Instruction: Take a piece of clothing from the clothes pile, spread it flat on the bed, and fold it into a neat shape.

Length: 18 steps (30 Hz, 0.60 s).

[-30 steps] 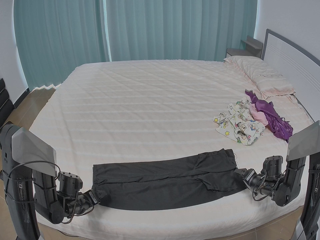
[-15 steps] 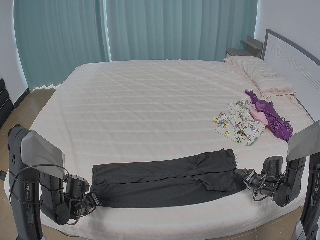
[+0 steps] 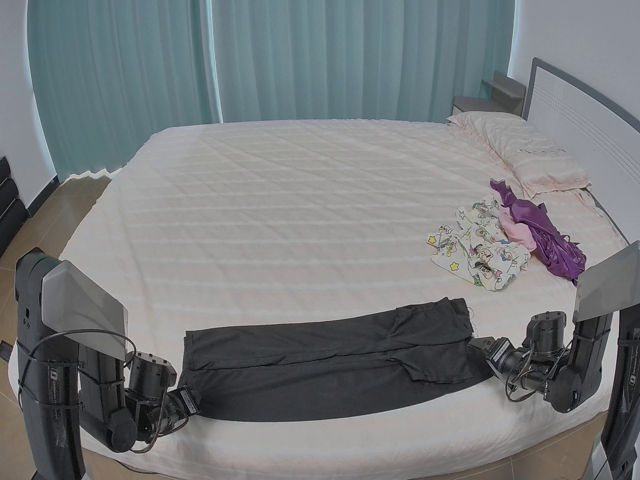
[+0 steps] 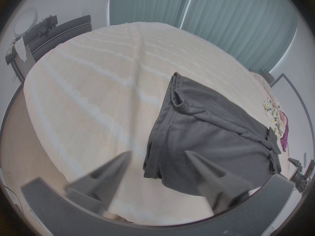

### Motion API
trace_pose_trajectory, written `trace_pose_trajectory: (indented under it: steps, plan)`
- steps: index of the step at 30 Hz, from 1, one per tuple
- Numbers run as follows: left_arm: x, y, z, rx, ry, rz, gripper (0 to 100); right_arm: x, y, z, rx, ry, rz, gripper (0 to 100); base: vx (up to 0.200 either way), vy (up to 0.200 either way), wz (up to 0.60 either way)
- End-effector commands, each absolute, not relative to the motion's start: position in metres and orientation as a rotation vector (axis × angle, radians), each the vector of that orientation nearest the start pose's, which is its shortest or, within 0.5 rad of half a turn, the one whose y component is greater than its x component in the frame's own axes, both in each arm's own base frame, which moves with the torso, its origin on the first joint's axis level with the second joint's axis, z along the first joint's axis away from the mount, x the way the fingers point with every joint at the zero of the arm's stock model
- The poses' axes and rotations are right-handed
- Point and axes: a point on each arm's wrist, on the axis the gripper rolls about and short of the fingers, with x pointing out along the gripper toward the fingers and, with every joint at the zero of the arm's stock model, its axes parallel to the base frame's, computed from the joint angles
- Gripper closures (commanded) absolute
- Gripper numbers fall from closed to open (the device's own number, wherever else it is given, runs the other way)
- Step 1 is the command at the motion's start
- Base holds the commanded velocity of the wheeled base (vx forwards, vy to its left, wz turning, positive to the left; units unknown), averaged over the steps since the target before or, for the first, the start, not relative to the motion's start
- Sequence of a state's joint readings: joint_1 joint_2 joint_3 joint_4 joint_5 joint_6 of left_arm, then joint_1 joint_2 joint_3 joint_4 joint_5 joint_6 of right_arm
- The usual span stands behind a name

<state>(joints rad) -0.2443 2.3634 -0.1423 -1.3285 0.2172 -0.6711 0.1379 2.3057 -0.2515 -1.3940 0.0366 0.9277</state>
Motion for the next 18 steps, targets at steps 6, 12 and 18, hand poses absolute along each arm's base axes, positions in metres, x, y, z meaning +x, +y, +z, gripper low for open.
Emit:
trace_pose_trajectory:
  steps: [6, 12, 18]
  plan:
    - [0.232, -0.040, -0.002, -0.566, 0.679, 0.113, 0, 0.262, 0.037, -0.024, 0.860, 0.679, -0.141, 0, 0.000, 0.000, 0.00]
    - [0.269, -0.030, 0.002, -0.623, 0.642, 0.074, 0, 0.262, 0.037, -0.026, 0.861, 0.685, -0.140, 0, 0.000, 0.000, 0.00]
    - [0.293, -0.010, -0.008, -0.572, 0.777, -0.038, 0, 0.262, 0.037, -0.025, 0.862, 0.685, -0.140, 0, 0.000, 0.000, 0.00]
